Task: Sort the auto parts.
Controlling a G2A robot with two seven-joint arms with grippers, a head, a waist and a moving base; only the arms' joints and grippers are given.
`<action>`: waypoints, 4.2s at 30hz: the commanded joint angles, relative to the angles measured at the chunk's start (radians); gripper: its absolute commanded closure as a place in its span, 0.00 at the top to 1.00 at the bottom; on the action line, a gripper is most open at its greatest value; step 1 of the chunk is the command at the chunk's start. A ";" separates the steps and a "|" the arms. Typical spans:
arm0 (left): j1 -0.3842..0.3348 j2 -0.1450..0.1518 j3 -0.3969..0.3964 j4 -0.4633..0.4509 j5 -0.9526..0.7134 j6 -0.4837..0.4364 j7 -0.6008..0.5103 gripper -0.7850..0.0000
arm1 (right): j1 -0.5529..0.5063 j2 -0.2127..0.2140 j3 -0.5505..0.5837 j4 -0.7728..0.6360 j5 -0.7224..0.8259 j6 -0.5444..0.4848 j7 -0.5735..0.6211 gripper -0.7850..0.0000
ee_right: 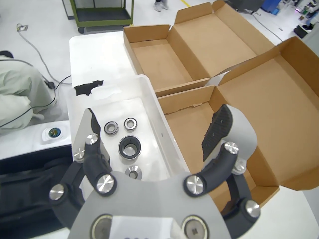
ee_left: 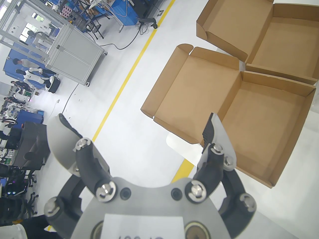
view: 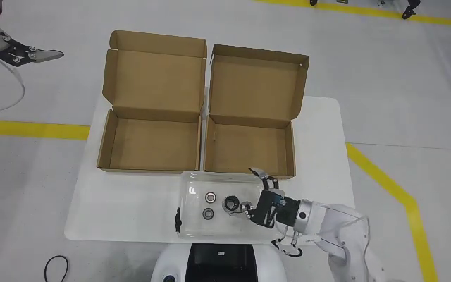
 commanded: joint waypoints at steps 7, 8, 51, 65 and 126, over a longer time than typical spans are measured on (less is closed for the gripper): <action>0.000 0.000 0.000 0.000 0.000 0.000 0.000 1.00 | 0.066 0.008 -0.080 0.055 0.012 -0.043 0.142 0.97; 0.000 0.000 0.000 0.000 0.000 0.000 0.000 1.00 | 0.076 0.008 -0.090 0.062 0.017 -0.037 0.160 0.98; 0.000 0.000 0.000 0.000 0.000 0.000 0.000 1.00 | 0.272 0.018 -0.351 0.294 0.063 0.146 0.528 0.71; 0.000 0.000 0.000 0.000 0.000 0.000 0.000 1.00 | 0.308 0.024 -0.385 0.335 0.093 0.179 0.557 0.55; 0.000 0.000 0.000 0.000 0.000 0.000 0.000 1.00 | 0.420 0.050 -0.325 0.162 0.348 0.258 -0.039 0.00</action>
